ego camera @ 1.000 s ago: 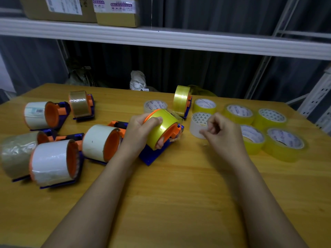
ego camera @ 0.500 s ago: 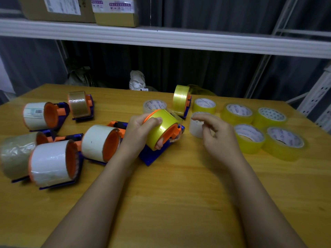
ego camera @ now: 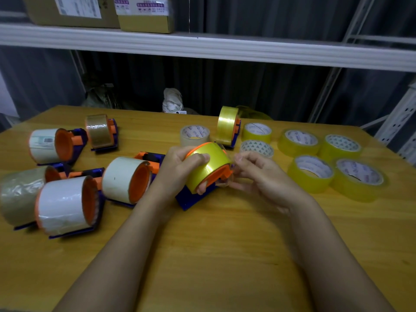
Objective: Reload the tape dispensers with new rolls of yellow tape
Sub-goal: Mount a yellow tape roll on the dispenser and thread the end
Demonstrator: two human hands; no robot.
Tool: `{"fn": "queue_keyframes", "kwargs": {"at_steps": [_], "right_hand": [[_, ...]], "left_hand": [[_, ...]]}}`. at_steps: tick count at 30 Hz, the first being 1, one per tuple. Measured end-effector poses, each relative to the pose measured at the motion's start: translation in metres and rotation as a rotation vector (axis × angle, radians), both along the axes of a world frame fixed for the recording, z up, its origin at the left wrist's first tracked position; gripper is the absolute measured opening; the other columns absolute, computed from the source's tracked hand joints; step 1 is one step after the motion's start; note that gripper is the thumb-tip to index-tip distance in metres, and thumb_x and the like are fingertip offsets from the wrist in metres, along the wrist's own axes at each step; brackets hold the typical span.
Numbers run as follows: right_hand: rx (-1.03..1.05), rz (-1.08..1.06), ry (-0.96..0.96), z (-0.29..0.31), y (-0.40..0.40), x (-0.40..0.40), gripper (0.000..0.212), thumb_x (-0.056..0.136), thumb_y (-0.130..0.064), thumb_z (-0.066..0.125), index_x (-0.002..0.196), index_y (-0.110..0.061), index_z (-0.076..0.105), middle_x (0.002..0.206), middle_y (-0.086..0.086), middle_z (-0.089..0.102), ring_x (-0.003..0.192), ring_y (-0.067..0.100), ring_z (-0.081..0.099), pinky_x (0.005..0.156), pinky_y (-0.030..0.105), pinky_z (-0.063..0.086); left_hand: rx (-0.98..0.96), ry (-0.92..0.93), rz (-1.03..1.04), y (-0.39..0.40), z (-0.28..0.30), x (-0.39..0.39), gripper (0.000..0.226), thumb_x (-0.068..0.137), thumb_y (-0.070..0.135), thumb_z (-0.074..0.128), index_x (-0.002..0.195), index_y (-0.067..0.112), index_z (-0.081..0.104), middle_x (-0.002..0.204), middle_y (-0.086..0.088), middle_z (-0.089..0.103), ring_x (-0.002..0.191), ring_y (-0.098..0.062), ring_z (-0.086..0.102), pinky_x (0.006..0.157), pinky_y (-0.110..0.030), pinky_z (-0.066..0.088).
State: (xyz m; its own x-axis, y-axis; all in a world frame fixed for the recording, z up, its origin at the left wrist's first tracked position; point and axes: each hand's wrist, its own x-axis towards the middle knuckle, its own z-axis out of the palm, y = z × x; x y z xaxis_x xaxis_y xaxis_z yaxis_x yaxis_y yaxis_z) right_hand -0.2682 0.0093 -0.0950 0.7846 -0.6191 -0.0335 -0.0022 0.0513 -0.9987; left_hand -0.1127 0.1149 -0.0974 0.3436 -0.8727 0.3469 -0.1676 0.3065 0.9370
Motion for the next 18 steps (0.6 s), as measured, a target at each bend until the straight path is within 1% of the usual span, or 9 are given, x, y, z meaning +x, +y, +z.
{"fn": "queue_keyframes", "kwargs": {"at_steps": [2, 4, 6, 8, 11, 14, 15, 16, 18], "right_hand": [[0.049, 0.008, 0.012, 0.001, 0.001, -0.001, 0.029, 0.076, -0.034, 0.064, 0.092, -0.011, 0.058, 0.089, 0.011, 0.064, 0.084, 0.022, 0.067, 0.071, 0.027, 0.058], [0.072, -0.014, 0.070, 0.003, 0.000, -0.004, 0.030, 0.072, -0.037, 0.066, 0.089, -0.014, 0.059, 0.083, 0.007, 0.063, 0.073, 0.015, 0.061, 0.062, 0.023, 0.054], [0.049, -0.005, 0.138, 0.005, -0.004, -0.006, 0.031, 0.074, -0.041, 0.065, 0.089, -0.016, 0.059, 0.074, 0.002, 0.061, 0.060, 0.008, 0.052, 0.054, 0.018, 0.043], [0.066, 0.025, 0.152, 0.006, -0.006, -0.008, 0.025, 0.080, -0.040, 0.062, 0.087, -0.017, 0.058, 0.061, -0.003, 0.054, 0.052, 0.004, 0.042, 0.050, 0.016, 0.035], [0.129, 0.022, 0.120, 0.008, -0.010, -0.010, 0.032, 0.077, -0.043, 0.061, 0.092, -0.014, 0.063, 0.058, -0.004, 0.045, 0.052, 0.005, 0.038, 0.052, 0.017, 0.034], [0.109, -0.042, 0.117, 0.007, -0.014, -0.012, 0.051, 0.077, -0.050, 0.059, 0.103, -0.007, 0.067, 0.062, -0.005, 0.046, 0.058, 0.008, 0.040, 0.059, 0.022, 0.035], [0.085, -0.081, 0.116, 0.006, -0.015, -0.012, 0.053, 0.079, -0.049, 0.059, 0.106, -0.004, 0.067, 0.062, -0.006, 0.046, 0.059, 0.008, 0.040, 0.061, 0.023, 0.035], [0.060, -0.120, 0.110, 0.006, -0.015, -0.012, 0.050, 0.082, -0.045, 0.060, 0.106, -0.002, 0.067, 0.063, -0.006, 0.047, 0.059, 0.008, 0.041, 0.061, 0.023, 0.036], [-0.003, -0.197, 0.098, 0.005, -0.014, -0.010, 0.028, 0.091, -0.035, 0.060, 0.094, -0.010, 0.074, 0.066, -0.005, 0.051, 0.063, 0.008, 0.046, 0.064, 0.023, 0.041]], "left_hand": [[0.004, -0.002, -0.013, -0.001, -0.002, 0.000, 0.023, 0.083, 0.014, 0.050, 0.069, -0.001, 0.059, 0.039, -0.009, 0.052, 0.032, -0.020, 0.046, 0.041, -0.023, 0.040], [0.014, -0.025, -0.012, -0.002, -0.003, 0.000, 0.027, 0.083, 0.015, 0.050, 0.071, -0.009, 0.056, 0.039, -0.009, 0.053, 0.032, -0.020, 0.047, 0.041, -0.022, 0.040], [0.029, -0.069, -0.004, -0.002, -0.003, 0.000, 0.027, 0.082, 0.015, 0.051, 0.068, -0.007, 0.054, 0.040, -0.009, 0.054, 0.033, -0.019, 0.049, 0.042, -0.020, 0.040], [0.050, -0.082, 0.000, -0.001, -0.003, 0.001, 0.025, 0.082, 0.017, 0.052, 0.066, -0.002, 0.054, 0.041, -0.009, 0.055, 0.034, -0.019, 0.050, 0.043, -0.020, 0.040], [0.066, -0.070, 0.002, 0.000, -0.004, 0.000, 0.024, 0.083, 0.018, 0.053, 0.066, 0.000, 0.055, 0.042, -0.011, 0.055, 0.035, -0.020, 0.051, 0.044, -0.021, 0.041], [0.075, -0.073, -0.002, 0.000, -0.004, 0.000, 0.023, 0.083, 0.017, 0.053, 0.067, 0.001, 0.055, 0.043, -0.011, 0.055, 0.036, -0.020, 0.051, 0.044, -0.021, 0.041], [0.079, -0.073, -0.004, 0.000, -0.004, 0.000, 0.022, 0.082, 0.018, 0.053, 0.067, 0.002, 0.055, 0.043, -0.011, 0.056, 0.036, -0.020, 0.051, 0.044, -0.020, 0.041], [0.084, -0.073, -0.005, -0.001, -0.004, 0.000, 0.022, 0.082, 0.018, 0.054, 0.067, 0.002, 0.056, 0.043, -0.011, 0.056, 0.036, -0.020, 0.052, 0.043, -0.020, 0.041], [0.088, -0.075, -0.004, 0.000, -0.005, 0.000, 0.021, 0.082, 0.018, 0.054, 0.067, 0.002, 0.056, 0.043, -0.011, 0.056, 0.036, -0.020, 0.052, 0.043, -0.021, 0.041]]}}
